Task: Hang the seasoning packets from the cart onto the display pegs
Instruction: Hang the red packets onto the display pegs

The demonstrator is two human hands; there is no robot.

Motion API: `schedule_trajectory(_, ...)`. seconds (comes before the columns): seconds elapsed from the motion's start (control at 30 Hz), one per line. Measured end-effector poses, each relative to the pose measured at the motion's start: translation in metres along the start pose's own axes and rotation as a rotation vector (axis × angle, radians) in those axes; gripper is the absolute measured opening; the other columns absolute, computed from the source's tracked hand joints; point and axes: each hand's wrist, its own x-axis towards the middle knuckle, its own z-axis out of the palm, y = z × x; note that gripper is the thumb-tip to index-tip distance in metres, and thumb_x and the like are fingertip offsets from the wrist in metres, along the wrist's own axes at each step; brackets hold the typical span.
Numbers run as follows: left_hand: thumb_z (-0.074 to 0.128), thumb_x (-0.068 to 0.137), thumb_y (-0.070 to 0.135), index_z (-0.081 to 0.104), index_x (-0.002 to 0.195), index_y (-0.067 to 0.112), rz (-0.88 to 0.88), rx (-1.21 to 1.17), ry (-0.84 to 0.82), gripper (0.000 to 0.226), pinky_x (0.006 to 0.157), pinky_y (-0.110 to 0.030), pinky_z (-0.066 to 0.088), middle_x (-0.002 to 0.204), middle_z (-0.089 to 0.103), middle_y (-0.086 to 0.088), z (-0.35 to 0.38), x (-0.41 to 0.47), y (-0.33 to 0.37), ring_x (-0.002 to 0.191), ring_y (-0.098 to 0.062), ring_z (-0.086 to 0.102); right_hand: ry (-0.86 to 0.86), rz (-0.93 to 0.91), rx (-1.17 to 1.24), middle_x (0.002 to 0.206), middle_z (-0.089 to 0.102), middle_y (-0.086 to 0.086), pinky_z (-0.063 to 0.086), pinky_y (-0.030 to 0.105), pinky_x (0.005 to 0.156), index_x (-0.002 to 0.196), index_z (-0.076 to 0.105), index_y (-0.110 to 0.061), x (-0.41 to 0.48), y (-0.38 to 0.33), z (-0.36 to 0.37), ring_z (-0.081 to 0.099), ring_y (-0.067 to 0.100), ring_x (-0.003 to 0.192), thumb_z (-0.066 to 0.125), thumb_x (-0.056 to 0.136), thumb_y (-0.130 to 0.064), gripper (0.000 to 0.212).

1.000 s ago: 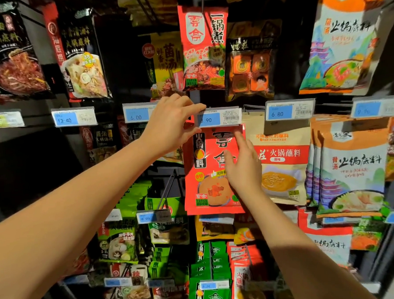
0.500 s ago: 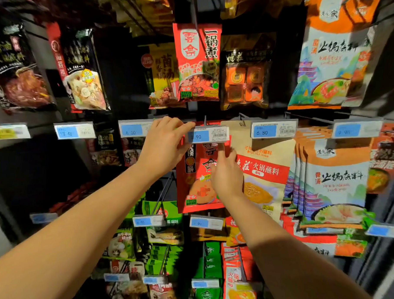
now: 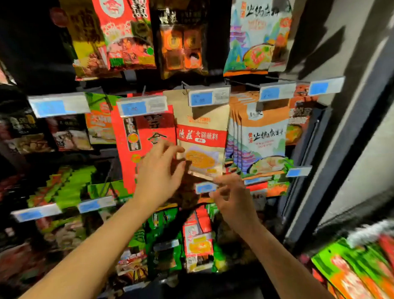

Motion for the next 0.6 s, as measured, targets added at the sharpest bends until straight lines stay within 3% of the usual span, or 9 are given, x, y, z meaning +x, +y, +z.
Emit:
schedule_trajectory(0.1, 0.057, 0.085, 0.035, 0.067, 0.1, 0.021, -0.061, -0.208, -0.211, 0.023, 0.078, -0.037, 0.051, 0.099, 0.065, 0.001, 0.056, -0.025, 0.043, 0.094, -0.027, 0.064, 0.015, 0.086, -0.088, 0.106, 0.067, 0.001, 0.054, 0.024, 0.082, 0.105, 0.071, -0.018, -0.04, 0.025, -0.049, 0.065, 0.006, 0.092, 0.079, 0.089, -0.017, 0.018)
schedule_trajectory(0.2, 0.058, 0.081, 0.04, 0.067, 0.092, 0.028, -0.146, -0.448, -0.372, 0.018, 0.071, -0.035, 0.055, 0.083, 0.068, 0.006, 0.108, -0.051, 0.097, 0.078, -0.026, 0.069, 0.087, 0.218, -0.102, 0.094, 0.069, 0.002, 0.053, 0.019, 0.073, 0.097, 0.071, -0.014, -0.084, 0.054, -0.102, 0.066, 0.006, 0.079, 0.079, 0.088, -0.01, 0.012)
schedule_trajectory(0.33, 0.075, 0.084, 0.018, 0.073, 0.087, 0.02, -0.155, -0.567, -0.521, 0.004, 0.068, -0.03, 0.05, 0.075, 0.065, 0.013, 0.17, -0.083, 0.179, 0.071, -0.008, 0.062, 0.222, 0.421, -0.079, 0.079, 0.068, 0.01, 0.04, 0.003, 0.057, 0.092, 0.071, -0.008, -0.137, 0.105, -0.173, 0.059, -0.009, 0.06, 0.074, 0.085, -0.007, 0.007)
schedule_trajectory(0.43, 0.071, 0.081, 0.025, 0.074, 0.088, 0.023, -0.18, -0.63, -0.655, 0.007, 0.072, -0.032, 0.055, 0.076, 0.072, 0.013, 0.223, -0.103, 0.229, 0.073, -0.006, 0.068, 0.333, 0.579, -0.007, 0.078, 0.066, 0.006, 0.041, 0.006, 0.057, 0.093, 0.069, 0.002, -0.169, 0.155, -0.231, 0.059, -0.006, 0.058, 0.071, 0.089, 0.0, 0.006)
schedule_trajectory(0.57, 0.072, 0.085, 0.026, 0.075, 0.089, 0.02, -0.25, -0.611, -0.775, 0.008, 0.069, -0.03, 0.051, 0.079, 0.073, 0.006, 0.29, -0.125, 0.304, 0.077, -0.012, 0.069, 0.317, 0.796, -0.136, 0.077, 0.066, -0.002, 0.041, 0.018, 0.06, 0.083, 0.068, -0.022, -0.196, 0.245, -0.311, 0.058, 0.002, 0.064, 0.068, 0.095, -0.006, 0.019)
schedule_trajectory(0.6, 0.072, 0.087, 0.026, 0.075, 0.088, 0.02, -0.286, -0.609, -0.821, 0.007, 0.068, -0.03, 0.049, 0.078, 0.072, 0.007, 0.306, -0.131, 0.325, 0.076, -0.011, 0.067, 0.328, 0.852, -0.14, 0.077, 0.065, -0.001, 0.041, 0.023, 0.06, 0.084, 0.066, -0.021, -0.201, 0.274, -0.33, 0.061, 0.012, 0.069, 0.068, 0.095, -0.006, 0.019)
